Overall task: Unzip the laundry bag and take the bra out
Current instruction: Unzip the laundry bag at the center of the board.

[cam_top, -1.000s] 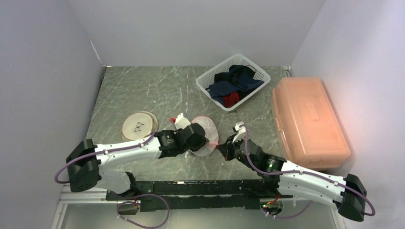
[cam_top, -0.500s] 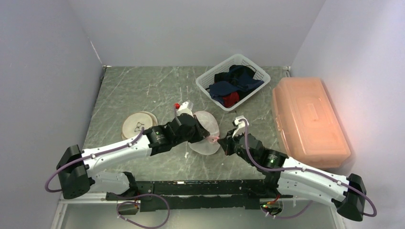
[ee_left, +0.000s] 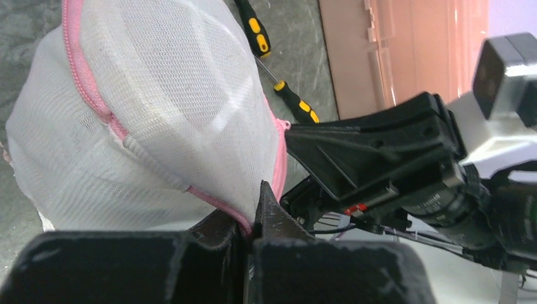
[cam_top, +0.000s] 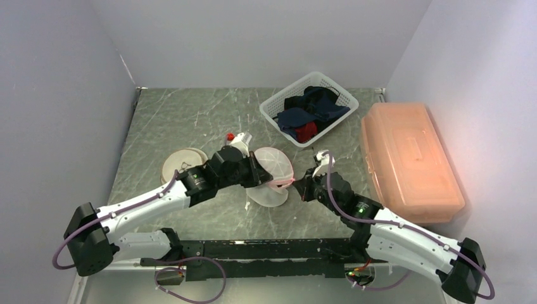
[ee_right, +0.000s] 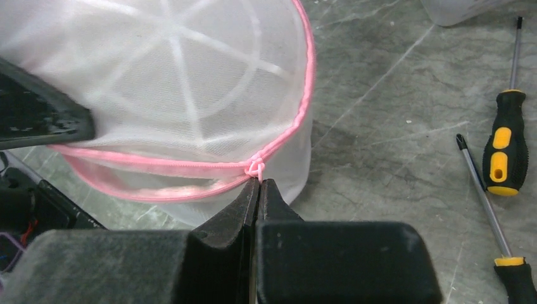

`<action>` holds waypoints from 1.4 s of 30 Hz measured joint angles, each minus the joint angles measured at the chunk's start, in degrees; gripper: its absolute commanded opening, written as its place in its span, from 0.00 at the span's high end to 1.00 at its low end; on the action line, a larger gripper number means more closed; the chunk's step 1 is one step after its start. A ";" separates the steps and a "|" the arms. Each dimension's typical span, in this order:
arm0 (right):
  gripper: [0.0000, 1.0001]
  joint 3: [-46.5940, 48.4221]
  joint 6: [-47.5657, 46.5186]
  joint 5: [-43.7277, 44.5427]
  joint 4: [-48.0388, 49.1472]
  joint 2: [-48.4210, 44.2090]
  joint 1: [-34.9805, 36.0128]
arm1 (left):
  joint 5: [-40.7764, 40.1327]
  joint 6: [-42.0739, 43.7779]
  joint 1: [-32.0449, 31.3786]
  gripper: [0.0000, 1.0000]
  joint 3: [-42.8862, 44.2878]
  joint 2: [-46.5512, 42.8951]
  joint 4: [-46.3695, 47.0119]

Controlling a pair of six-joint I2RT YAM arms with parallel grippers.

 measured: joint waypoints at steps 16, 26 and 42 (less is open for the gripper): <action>1.00 -1.81 -1.16 1.60 -0.48 -9.66 -2.40 | 19.08 18.64 3.56 0.79 9.35 2.71 -2.80; 1.00 -4.57 -1.99 -1.90 -1.36 -19.21 -2.75 | 26.58 33.62 5.66 0.70 15.87 8.11 -4.70; 1.00 -10.25 2.40 -3.96 3.54 -10.21 0.50 | 10.69 20.13 8.31 0.06 -10.60 1.88 8.92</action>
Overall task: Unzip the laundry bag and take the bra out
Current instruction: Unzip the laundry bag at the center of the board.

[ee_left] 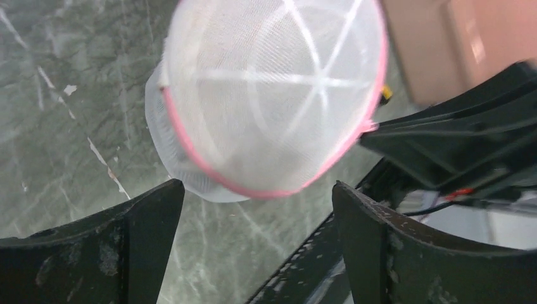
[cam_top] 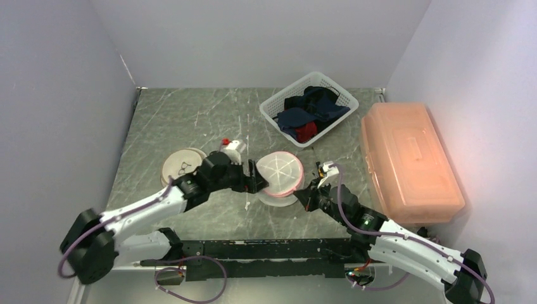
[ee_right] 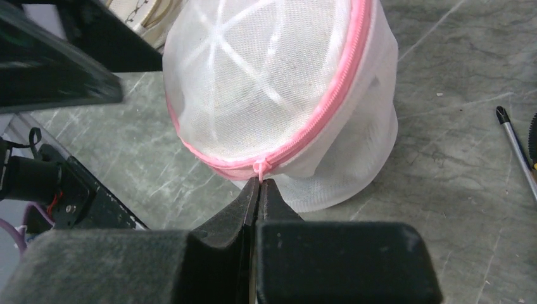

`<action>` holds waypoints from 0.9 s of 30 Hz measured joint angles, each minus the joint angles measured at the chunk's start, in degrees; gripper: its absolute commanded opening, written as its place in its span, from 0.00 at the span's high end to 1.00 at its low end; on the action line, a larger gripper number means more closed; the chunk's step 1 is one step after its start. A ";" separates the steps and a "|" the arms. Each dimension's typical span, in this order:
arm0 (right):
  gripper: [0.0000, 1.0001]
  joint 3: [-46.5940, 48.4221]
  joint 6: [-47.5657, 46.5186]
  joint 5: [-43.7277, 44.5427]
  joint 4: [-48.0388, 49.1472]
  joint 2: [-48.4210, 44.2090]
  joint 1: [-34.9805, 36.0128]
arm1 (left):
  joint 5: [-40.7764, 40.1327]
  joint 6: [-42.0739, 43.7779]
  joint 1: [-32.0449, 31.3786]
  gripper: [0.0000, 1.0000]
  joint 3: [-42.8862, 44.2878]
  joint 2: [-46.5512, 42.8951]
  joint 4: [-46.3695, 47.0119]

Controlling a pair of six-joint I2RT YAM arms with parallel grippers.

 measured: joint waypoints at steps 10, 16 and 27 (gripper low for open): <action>1.00 0.00 1.60 3.63 0.61 0.44 0.66 | -17.14 -27.15 -10.86 0.06 -5.86 -24.96 -6.99; 1.00 0.00 2.25 4.74 1.40 2.25 0.68 | -28.89 -45.05 -23.67 0.06 -4.48 -10.93 -8.22; 1.00 0.00 2.23 4.52 0.63 2.60 1.36 | -33.94 -55.60 -24.41 0.21 6.84 8.44 -7.19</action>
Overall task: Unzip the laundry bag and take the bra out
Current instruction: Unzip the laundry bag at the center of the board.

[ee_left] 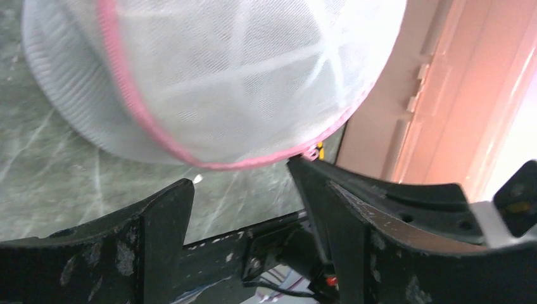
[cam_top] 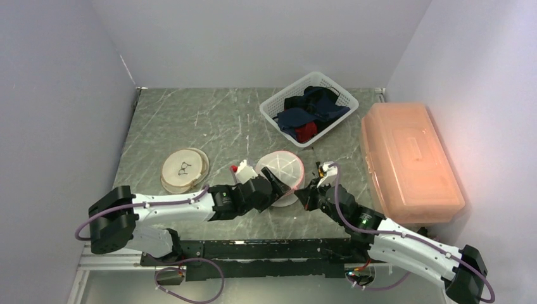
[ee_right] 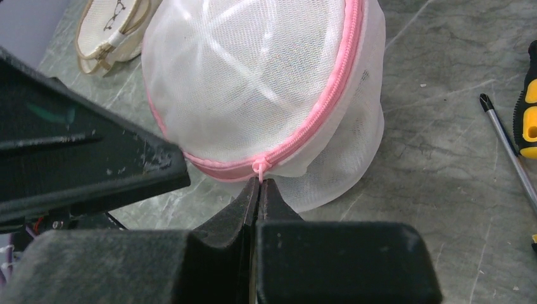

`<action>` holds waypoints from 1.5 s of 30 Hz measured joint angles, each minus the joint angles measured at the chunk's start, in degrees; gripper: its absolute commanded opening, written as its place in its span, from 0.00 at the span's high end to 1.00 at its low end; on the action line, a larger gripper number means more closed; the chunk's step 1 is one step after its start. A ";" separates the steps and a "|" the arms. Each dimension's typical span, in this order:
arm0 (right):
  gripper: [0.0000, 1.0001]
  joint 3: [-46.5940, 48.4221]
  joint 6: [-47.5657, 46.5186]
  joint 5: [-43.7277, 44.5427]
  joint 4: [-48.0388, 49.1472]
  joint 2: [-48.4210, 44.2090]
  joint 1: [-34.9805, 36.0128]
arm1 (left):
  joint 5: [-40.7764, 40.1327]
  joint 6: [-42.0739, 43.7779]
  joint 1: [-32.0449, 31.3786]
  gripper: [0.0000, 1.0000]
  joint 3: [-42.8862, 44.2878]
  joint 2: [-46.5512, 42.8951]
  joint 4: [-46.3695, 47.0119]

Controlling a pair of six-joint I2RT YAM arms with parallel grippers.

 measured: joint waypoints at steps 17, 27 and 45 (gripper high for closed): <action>1.00 0.00 0.00 -0.50 -1.14 -1.38 1.95 | 0.26 -3.96 2.32 0.29 4.11 7.69 -3.15; 1.00 0.00 -0.02 -0.90 -1.27 -1.64 2.60 | 0.00 -4.74 2.80 0.70 3.91 7.69 -2.01; 1.00 2.51 -5.03 -0.63 -5.40 -2.38 3.74 | -0.90 7.85 3.76 0.97 -2.19 -2.91 -0.46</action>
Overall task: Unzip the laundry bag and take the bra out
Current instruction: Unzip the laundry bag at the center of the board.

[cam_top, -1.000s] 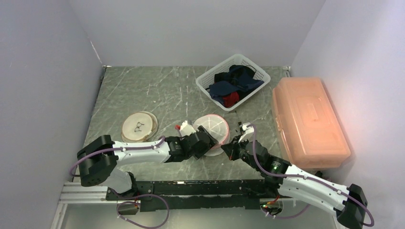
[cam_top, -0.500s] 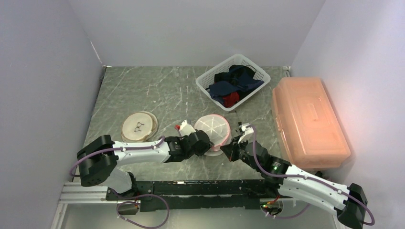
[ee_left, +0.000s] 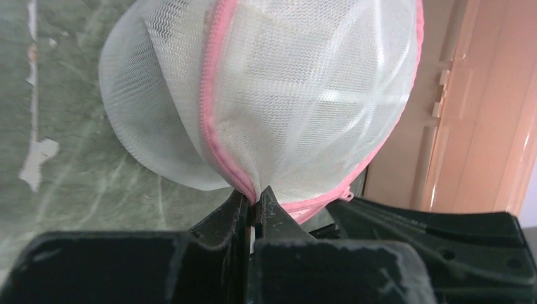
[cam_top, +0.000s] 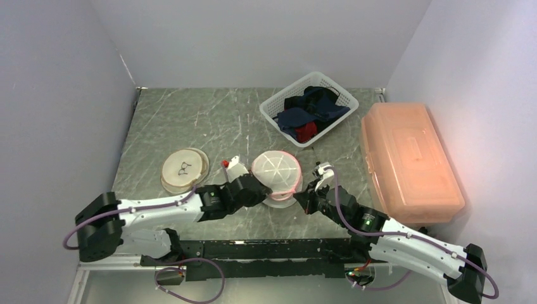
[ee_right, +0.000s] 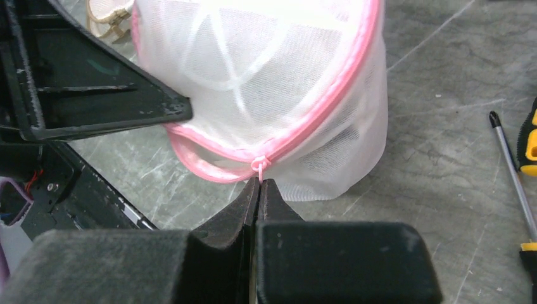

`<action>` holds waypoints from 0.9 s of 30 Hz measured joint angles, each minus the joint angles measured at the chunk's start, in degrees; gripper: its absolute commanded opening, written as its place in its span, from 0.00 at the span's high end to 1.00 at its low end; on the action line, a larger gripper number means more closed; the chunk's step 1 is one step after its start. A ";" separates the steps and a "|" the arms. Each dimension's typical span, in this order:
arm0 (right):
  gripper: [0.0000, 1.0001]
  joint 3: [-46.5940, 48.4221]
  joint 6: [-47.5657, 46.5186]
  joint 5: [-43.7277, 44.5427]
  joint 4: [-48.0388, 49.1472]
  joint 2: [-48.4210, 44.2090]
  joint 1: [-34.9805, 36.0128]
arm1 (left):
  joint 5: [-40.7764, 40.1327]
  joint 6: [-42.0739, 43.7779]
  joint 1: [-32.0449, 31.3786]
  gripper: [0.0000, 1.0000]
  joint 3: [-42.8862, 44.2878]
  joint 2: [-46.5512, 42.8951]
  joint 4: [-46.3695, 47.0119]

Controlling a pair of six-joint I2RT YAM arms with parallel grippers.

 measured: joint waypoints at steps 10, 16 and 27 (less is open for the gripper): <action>1.00 1.16 -0.55 2.40 -0.33 1.64 0.02 | 4.15 16.31 3.08 0.97 -4.11 -9.27 0.90; 1.00 1.16 0.61 5.27 -0.22 2.14 0.09 | 10.23 22.62 5.95 0.97 -4.13 -9.27 0.52; 1.00 1.16 2.38 9.88 0.15 1.42 0.11 | 24.20 33.16 12.46 0.97 -2.71 -6.84 1.44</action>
